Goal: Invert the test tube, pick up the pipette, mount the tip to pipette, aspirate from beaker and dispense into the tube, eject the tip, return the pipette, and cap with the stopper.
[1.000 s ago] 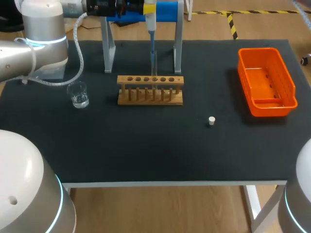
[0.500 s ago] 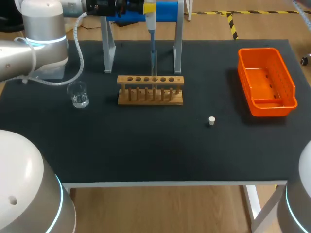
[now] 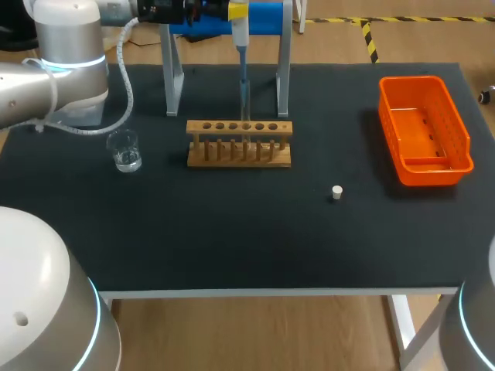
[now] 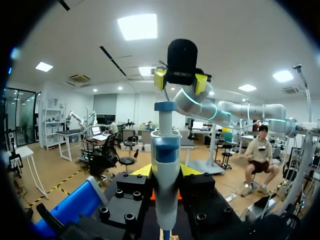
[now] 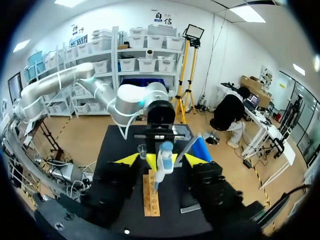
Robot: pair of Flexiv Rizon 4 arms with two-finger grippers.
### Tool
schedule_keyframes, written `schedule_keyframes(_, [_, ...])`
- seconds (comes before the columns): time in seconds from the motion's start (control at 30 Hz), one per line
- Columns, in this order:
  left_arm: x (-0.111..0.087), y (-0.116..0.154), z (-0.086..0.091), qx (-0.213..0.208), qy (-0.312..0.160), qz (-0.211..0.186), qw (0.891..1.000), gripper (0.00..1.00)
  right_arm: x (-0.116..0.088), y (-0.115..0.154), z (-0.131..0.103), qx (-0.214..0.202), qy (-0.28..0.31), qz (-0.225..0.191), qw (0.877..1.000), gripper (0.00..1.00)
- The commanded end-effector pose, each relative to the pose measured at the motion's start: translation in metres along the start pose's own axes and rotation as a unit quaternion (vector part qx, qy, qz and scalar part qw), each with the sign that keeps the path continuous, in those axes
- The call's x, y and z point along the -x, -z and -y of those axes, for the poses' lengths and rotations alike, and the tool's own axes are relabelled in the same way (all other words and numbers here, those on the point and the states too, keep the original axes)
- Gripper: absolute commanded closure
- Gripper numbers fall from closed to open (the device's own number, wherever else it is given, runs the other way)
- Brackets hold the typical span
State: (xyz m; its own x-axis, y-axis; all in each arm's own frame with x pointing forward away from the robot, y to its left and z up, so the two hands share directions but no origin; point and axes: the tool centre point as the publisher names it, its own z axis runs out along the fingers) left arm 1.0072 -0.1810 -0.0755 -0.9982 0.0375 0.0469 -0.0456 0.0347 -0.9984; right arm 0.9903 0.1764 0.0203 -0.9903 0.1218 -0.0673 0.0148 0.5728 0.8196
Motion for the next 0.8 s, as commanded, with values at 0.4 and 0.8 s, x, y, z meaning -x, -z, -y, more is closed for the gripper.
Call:
schedule_keyframes(0.4, [0.000,0.000,0.000,0.000,0.000,0.000,1.000,1.00,-0.014,0.022,0.064,0.004,0.000,-0.004,1.000,0.00])
schedule_keyframes(0.8, [0.000,0.000,0.000,0.000,0.000,0.000,1.000,1.00,-0.014,0.022,0.064,0.004,0.000,-0.004,1.000,0.00])
